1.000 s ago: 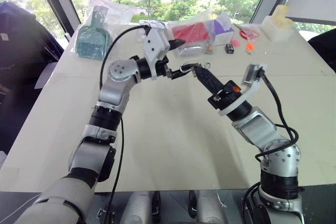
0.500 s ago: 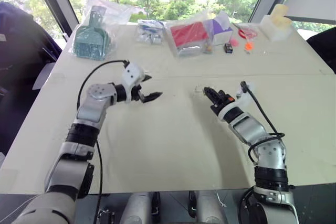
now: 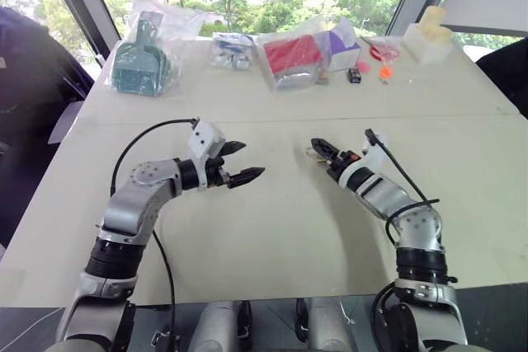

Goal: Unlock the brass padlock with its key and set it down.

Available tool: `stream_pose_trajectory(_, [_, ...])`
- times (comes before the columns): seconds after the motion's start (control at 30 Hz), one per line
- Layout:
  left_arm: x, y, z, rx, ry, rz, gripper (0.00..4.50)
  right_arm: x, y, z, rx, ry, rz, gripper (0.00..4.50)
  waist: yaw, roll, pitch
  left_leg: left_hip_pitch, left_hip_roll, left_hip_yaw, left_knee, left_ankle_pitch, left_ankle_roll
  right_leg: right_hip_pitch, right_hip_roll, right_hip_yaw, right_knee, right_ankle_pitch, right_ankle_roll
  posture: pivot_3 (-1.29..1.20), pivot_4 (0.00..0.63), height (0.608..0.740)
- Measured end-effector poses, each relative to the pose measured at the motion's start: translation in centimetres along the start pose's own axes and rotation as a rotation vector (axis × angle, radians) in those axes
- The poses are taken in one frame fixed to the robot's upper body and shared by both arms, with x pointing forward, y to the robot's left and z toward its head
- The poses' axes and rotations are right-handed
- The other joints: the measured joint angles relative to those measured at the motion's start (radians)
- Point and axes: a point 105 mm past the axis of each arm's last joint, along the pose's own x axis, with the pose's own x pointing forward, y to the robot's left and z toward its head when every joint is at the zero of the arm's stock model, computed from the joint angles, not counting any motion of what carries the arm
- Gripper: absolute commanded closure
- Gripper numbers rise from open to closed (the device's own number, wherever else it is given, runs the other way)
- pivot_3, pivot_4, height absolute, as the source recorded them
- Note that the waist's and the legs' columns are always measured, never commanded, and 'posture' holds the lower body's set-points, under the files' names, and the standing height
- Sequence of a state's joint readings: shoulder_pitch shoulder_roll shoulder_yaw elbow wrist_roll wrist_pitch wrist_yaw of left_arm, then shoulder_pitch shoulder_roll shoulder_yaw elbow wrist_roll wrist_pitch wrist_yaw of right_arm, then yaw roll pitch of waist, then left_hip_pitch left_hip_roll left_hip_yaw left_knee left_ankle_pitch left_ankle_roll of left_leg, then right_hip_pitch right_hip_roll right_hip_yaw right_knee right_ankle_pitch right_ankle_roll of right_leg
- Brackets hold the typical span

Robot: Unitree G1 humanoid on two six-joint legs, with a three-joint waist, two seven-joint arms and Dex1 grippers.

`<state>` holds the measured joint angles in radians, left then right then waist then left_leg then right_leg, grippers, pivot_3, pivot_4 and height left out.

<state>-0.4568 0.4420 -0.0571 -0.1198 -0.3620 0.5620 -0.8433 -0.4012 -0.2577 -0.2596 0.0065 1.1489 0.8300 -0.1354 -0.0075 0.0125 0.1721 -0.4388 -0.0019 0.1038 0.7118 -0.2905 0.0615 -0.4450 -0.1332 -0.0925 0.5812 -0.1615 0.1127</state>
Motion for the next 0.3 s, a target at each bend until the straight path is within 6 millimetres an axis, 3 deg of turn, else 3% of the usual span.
stream_pose_trajectory(0.1, [0.0, 0.0, 0.1, 0.003, 0.0, 0.0, 0.26, -3.1, -1.4, 0.1, -0.152, 0.068, -0.058, 0.01, 0.015, 0.0, 0.0, -0.001, 0.0, 0.0, -0.001, 0.0, 0.0, 0.0, -0.001, 0.0, -0.002, -0.001, -0.001, 0.0, 0.15, 0.735])
stream_pose_trajectory(0.2, [-0.2, -0.1, 0.1, -0.003, 0.001, -0.004, 0.26, -7.9, -2.7, 0.2, -0.351, 0.153, -0.099, 0.01, 0.024, 0.0, 0.0, -0.002, -0.001, 0.0, -0.001, -0.001, 0.002, -0.001, -0.001, 0.0, -0.003, -0.001, -0.001, 0.0, 0.15, 0.735])
stream_pose_trajectory(0.3, [-0.4, -0.2, -0.3, -0.03, 0.015, -0.01, 0.26, -11.6, -2.1, 0.8, -0.472, 0.163, -0.047, 0.01, 0.019, 0.0, 0.0, -0.001, 0.0, 0.001, -0.001, -0.005, 0.008, 0.0, -0.001, 0.0, -0.004, -0.001, -0.001, 0.0, 0.15, 0.735])
